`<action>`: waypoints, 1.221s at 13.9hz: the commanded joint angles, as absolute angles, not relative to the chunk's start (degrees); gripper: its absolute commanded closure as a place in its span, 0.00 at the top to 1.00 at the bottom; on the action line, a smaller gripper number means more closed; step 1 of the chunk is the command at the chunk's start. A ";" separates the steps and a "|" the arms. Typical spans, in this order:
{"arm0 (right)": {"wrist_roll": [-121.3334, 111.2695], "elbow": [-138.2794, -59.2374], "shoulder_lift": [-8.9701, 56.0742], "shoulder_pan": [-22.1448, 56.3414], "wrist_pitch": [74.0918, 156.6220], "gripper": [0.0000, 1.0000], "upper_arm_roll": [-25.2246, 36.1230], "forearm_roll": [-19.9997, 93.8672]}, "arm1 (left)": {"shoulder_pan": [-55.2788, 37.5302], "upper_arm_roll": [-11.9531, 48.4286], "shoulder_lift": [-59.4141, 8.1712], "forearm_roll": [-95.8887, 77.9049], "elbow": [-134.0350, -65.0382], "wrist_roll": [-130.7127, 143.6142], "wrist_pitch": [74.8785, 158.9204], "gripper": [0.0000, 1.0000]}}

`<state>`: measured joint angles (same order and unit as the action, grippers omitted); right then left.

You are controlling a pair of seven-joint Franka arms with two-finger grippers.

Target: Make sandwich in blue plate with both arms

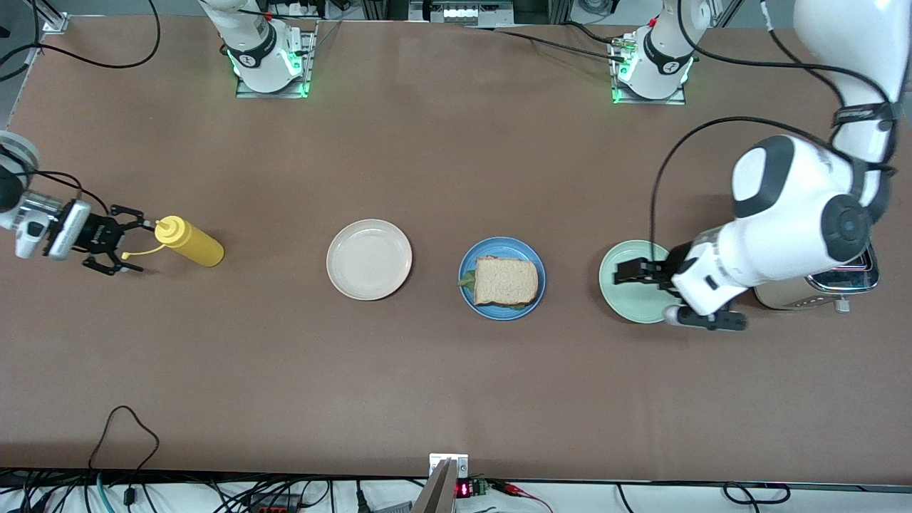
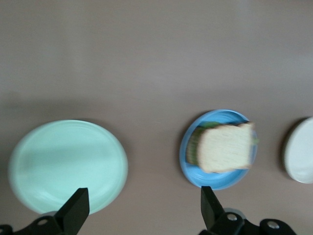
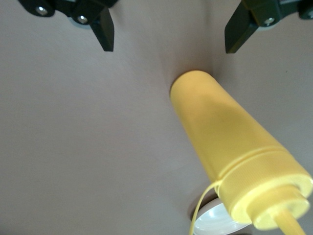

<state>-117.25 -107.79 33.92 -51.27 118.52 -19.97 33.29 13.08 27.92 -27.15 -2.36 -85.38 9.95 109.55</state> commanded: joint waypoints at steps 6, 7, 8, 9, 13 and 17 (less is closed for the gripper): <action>-95.15 -100.64 20.49 -50.45 110.41 1.00 -19.07 28.14 | 1.06 -0.25 -13.11 -2.46 -85.61 2.55 100.39 1.00; -89.79 -99.42 19.26 -49.67 107.95 1.00 -19.16 27.17 | 1.23 -1.13 -11.62 -2.46 -85.61 2.72 96.02 1.00; -85.65 -98.27 17.94 -48.44 106.10 1.00 -19.33 26.81 | 1.84 -0.97 -10.30 -2.46 -85.61 2.46 92.06 1.00; -81.60 -97.04 16.45 -46.69 105.13 1.00 -19.34 26.37 | 2.37 -0.97 -8.46 -2.46 -86.82 2.37 90.63 1.00; -63.51 -96.33 8.11 -38.17 103.28 1.00 -19.34 20.06 | 2.46 -0.18 4.19 -2.20 -103.50 3.08 98.15 1.00; -36.20 -93.35 3.35 -28.50 96.26 1.00 -19.16 13.01 | 2.37 1.31 5.89 -1.50 -104.85 3.34 95.54 1.00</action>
<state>-47.48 -94.56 5.03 -31.78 99.99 -20.02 15.23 2.48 0.02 3.93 -1.42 -102.61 3.38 95.48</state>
